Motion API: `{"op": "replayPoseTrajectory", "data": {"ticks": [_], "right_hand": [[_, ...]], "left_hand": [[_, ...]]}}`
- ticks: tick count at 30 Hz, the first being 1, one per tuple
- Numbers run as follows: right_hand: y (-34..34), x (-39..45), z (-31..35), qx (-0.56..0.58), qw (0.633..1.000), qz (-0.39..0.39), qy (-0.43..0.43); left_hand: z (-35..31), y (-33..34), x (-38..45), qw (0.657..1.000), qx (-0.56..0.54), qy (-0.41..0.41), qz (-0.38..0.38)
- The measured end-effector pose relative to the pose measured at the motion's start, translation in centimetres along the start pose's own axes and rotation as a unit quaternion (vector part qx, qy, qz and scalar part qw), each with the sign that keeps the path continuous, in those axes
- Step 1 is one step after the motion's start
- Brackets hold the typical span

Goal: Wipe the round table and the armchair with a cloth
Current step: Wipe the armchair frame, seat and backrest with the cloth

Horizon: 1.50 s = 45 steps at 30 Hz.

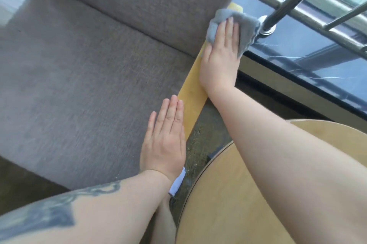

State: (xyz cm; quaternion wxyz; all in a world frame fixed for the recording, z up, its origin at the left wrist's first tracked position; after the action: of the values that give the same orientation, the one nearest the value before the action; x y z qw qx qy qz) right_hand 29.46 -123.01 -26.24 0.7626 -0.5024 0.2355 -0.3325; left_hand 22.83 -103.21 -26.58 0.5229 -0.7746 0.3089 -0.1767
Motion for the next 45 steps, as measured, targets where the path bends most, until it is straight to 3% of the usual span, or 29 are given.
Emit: {"op": "replayPoseTrajectory", "data": {"ticks": [4,9,14,16,19,21,23,25,27,28,31,33,34,37,39,41,43,45], "right_hand": [[0.1,-1.2,-0.4,-0.006,0.999,0.025,-0.047],[-1.4,8.2,-1.7,0.025,0.998,0.048,0.022],[-0.6,-0.9,-1.0,0.022,0.998,0.025,-0.062],[-0.5,0.8,-1.1,0.005,0.996,0.031,-0.080],[-1.2,5.5,-1.9,0.013,0.999,0.028,0.010],[-0.9,2.8,-1.0,0.032,0.999,0.012,0.036],[-0.3,-4.9,0.7,0.055,0.997,0.012,-0.043],[-0.1,-11.4,0.9,0.055,0.983,0.061,-0.162],[-0.3,-11.0,-0.2,0.028,0.961,0.113,-0.249],[-0.3,-9.3,-0.7,0.002,0.961,0.114,-0.251],[-0.1,-5.7,-0.4,-0.010,0.991,0.059,-0.121],[0.3,-10.2,1.3,0.037,0.999,0.012,-0.028],[0.5,-14.0,2.3,0.063,0.998,0.017,-0.023],[0.7,-25.1,3.9,0.074,0.986,0.113,-0.095],[0.5,-25.7,3.2,0.029,0.973,0.131,-0.189],[0.8,-23.2,2.5,-0.022,0.972,0.110,-0.207],[0.9,-21.9,3.4,-0.007,0.993,0.070,-0.094],[1.5,-26.2,5.2,0.032,0.997,0.048,0.050]], "left_hand": [[0.0,0.0,0.0,1.000,-0.019,-0.005,0.003],[0.0,-0.1,0.0,1.000,-0.013,-0.002,0.016],[0.1,-0.1,-0.1,1.000,-0.025,-0.005,0.005],[0.0,-0.1,0.0,1.000,-0.022,-0.005,0.005],[0.1,0.0,-0.2,1.000,-0.012,0.000,0.009],[0.1,0.1,-0.1,1.000,-0.009,0.005,0.005],[-0.1,0.1,0.0,1.000,-0.019,0.005,-0.004],[0.2,-0.1,0.1,0.999,-0.024,-0.010,-0.018],[0.3,-0.2,0.1,0.999,-0.018,-0.035,-0.012],[0.2,-0.2,0.0,0.999,-0.017,-0.042,-0.002],[0.3,-0.1,0.6,0.998,-0.025,-0.056,0.011],[0.9,-0.2,-0.2,0.997,-0.040,-0.060,0.012],[1.7,-0.4,-1.7,0.998,-0.031,-0.056,0.012],[4.8,-1.3,-10.6,0.998,-0.027,-0.030,0.047],[6.1,-2.0,-15.2,0.996,-0.048,-0.030,0.065],[6.4,-1.9,-16.7,0.997,-0.041,-0.037,0.060],[6.6,-1.6,-16.4,0.997,-0.038,-0.037,0.052],[6.9,-1.2,-16.5,0.997,-0.014,-0.042,0.061]]}}
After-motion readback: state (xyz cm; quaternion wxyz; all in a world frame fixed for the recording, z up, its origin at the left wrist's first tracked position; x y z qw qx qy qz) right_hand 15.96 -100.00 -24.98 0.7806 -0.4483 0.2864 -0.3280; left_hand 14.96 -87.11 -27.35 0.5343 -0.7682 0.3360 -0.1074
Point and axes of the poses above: each hand's wrist, its own x-axis towards the middle knuckle, its own y-axis out of the palm, z = x × y, the point moved 6 cm from there along x, towards the middle knuckle, and after that the axes turned 3 degrees about -x, right-handed, at the moved point
